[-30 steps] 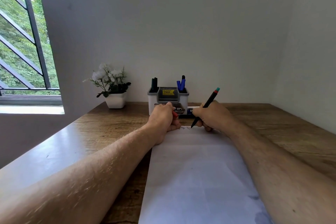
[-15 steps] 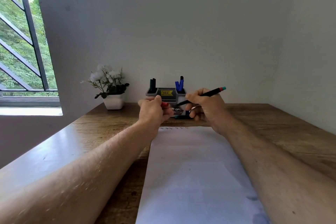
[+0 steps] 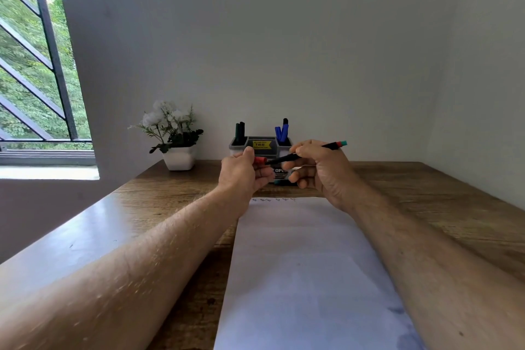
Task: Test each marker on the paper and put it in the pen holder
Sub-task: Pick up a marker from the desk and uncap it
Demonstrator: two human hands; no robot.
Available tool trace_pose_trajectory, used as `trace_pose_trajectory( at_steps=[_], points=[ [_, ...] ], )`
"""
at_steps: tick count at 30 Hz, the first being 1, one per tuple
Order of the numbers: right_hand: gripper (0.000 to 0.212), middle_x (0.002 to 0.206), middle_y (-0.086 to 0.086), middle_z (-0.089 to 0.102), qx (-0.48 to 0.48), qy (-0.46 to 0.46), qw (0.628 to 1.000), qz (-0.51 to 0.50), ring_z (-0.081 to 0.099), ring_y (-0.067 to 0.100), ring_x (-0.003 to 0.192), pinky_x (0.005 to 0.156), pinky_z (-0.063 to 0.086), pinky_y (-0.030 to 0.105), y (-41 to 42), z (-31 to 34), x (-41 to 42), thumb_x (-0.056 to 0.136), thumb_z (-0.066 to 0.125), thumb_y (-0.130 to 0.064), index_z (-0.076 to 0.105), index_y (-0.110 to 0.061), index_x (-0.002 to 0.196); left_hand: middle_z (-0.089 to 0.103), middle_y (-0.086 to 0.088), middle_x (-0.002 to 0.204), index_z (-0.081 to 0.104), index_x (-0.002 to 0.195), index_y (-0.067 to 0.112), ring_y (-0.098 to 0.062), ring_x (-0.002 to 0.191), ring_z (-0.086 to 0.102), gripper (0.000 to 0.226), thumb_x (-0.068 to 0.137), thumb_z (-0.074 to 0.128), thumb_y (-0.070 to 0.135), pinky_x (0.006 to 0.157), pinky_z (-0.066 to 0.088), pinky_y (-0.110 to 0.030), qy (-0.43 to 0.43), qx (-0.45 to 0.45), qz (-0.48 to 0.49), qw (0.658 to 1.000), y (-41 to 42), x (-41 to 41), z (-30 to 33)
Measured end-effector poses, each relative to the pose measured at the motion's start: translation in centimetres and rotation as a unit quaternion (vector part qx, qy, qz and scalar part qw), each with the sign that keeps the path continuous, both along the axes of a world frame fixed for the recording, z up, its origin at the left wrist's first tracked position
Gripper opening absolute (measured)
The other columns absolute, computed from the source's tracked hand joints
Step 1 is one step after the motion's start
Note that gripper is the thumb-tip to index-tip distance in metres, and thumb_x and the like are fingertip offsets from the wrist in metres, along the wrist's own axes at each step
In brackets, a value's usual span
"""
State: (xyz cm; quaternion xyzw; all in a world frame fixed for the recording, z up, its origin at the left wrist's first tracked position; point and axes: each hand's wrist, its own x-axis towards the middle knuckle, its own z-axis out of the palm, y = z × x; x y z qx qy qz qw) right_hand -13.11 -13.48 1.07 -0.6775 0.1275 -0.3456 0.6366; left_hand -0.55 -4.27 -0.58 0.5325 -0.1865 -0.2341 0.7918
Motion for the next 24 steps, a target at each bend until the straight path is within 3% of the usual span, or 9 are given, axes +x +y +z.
trace_pose_trajectory(
  at_steps=[6, 11, 15, 18, 21, 24],
  points=[
    [0.016, 0.076, 0.013, 0.073, 0.018, -0.02, 1.0, -0.002, 0.062, 0.023, 0.053, 0.047, 0.046, 0.026, -0.07, 0.03, 0.01, 0.097, 0.049, -0.011, 0.063, -0.012, 0.089, 0.066, -0.011, 0.079, 0.059, 0.115, 0.0, -0.018, 0.063, 0.068, 0.032, 0.105, 0.045, 0.027, 0.065, 0.062, -0.034, 0.012, -0.022, 0.009, 1.0, 0.09, 0.27, 0.09],
    [0.013, 0.077, 0.011, 0.073, 0.007, -0.01, 1.0, -0.004, 0.063, 0.022, 0.052, 0.046, 0.046, 0.026, 0.25, 0.06, 0.05, 0.098, 0.05, -0.012, 0.062, -0.013, 0.091, 0.067, -0.012, 0.077, 0.061, 0.107, 0.003, -0.019, 0.067, 0.067, 0.028, 0.104, 0.046, 0.026, 0.073, 0.061, -0.037, -0.005, -0.03, -0.013, 0.999, 0.19, -0.05, 0.02],
    [0.012, 0.078, 0.016, 0.073, 0.021, -0.026, 0.999, -0.015, 0.061, 0.023, 0.046, 0.041, 0.044, 0.025, 0.15, 0.2, 0.05, 0.094, 0.062, -0.011, 0.053, -0.017, 0.089, 0.069, -0.011, 0.075, 0.064, 0.092, 0.006, -0.02, 0.068, 0.068, 0.03, 0.105, 0.045, 0.025, 0.077, 0.061, -0.04, -0.021, -0.047, -0.022, 0.998, 0.22, -0.28, 0.14],
    [0.012, 0.069, 0.013, 0.068, 0.009, -0.038, 0.999, -0.014, 0.057, 0.018, 0.043, 0.042, 0.045, 0.025, -0.05, 0.28, -0.04, 0.089, 0.069, -0.005, 0.062, -0.013, 0.085, 0.07, -0.009, 0.077, 0.065, 0.093, 0.009, -0.017, 0.067, 0.069, 0.027, 0.104, 0.046, 0.024, 0.08, 0.06, -0.042, -0.036, -0.06, -0.015, 0.997, 0.28, -0.27, 0.2],
    [0.009, 0.074, 0.012, 0.071, 0.036, -0.045, 0.998, 0.012, 0.063, 0.018, 0.051, 0.046, 0.051, 0.025, 0.27, 0.27, -0.18, 0.092, 0.063, -0.009, 0.072, -0.01, 0.092, 0.071, -0.006, 0.075, 0.066, 0.098, 0.007, -0.015, 0.065, 0.069, 0.025, 0.104, 0.048, 0.023, 0.078, 0.061, -0.039, -0.053, -0.065, -0.013, 0.996, 0.27, -0.27, 0.16],
    [0.028, 0.081, 0.014, 0.075, 0.065, -0.04, 0.997, 0.03, 0.067, 0.02, 0.056, 0.049, 0.052, 0.025, 0.62, 0.37, -0.25, 0.097, 0.047, -0.017, 0.072, -0.006, 0.103, 0.073, -0.007, 0.077, 0.067, 0.102, 0.005, -0.017, 0.07, 0.071, 0.025, 0.103, 0.05, 0.024, 0.076, 0.061, -0.037, -0.07, -0.063, -0.012, 0.995, 0.2, -0.2, 0.11]
  ],
)
